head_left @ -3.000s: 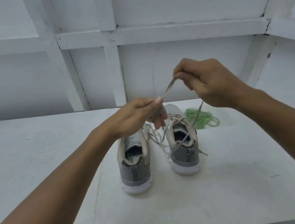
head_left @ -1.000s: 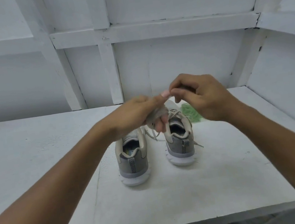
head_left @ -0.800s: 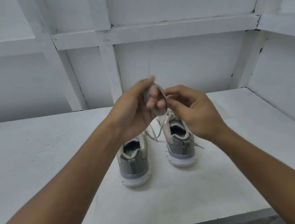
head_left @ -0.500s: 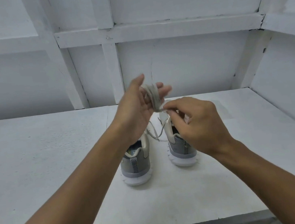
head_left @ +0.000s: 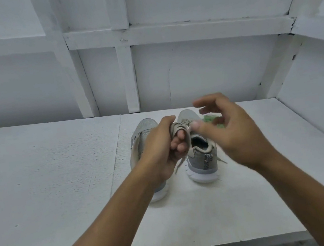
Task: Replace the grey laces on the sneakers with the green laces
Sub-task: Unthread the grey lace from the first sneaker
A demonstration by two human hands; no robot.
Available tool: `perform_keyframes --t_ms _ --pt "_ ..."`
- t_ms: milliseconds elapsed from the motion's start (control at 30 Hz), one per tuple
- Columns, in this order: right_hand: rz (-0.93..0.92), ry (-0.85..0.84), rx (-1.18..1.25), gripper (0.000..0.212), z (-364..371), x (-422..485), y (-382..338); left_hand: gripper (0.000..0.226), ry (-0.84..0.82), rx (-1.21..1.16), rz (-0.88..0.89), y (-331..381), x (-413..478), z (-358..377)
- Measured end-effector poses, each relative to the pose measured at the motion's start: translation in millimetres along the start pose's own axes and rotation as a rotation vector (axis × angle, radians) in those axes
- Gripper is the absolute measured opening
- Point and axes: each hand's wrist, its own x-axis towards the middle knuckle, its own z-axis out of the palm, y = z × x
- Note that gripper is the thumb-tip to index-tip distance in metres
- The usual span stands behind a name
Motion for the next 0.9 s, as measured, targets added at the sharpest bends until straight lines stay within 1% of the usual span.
perform_keyframes --t_ms 67,133,233,300,400,533,667,767,867,900 --pt "0.142 -0.126 0.175 0.028 -9.7 6.6 8.4 0.056 -0.048 -0.131 -0.024 -0.3 -0.9 -2.0" --pt "0.206 -0.290 0.240 0.033 -9.6 5.5 17.7 0.056 -0.112 -0.205 -0.030 1.4 -0.6 -3.5" --pt "0.143 -0.430 0.282 0.031 -2.6 -2.1 21.7 0.058 -0.162 -0.185 -0.011 3.3 -0.2 -2.8" --pt "0.103 -0.453 0.342 0.027 -0.8 -5.2 18.0 0.059 -0.172 -0.126 0.017 3.3 0.2 -2.0" --pt "0.091 -0.417 0.365 0.023 1.3 -6.8 13.5 0.061 -0.183 -0.028 0.064 2.9 -0.1 -0.9" --pt "0.086 -0.341 0.345 0.017 2.9 -9.3 14.7 0.062 -0.209 0.058 0.069 2.0 -0.4 0.5" --pt "0.111 -0.148 0.340 0.011 8.1 -11.2 24.9 0.062 -0.307 0.093 0.058 3.0 0.0 -1.4" --pt "0.090 -0.033 0.374 0.008 15.1 -12.6 32.3 0.060 -0.363 0.121 0.037 5.0 0.5 -2.8" --pt "0.071 0.053 0.418 0.004 23.0 -15.4 37.7 0.059 -0.276 0.184 0.078 5.0 5.2 0.8" --pt "0.077 0.095 0.413 0.009 25.3 -16.1 39.7 0.058 -0.223 0.222 0.110 4.2 6.3 2.9"
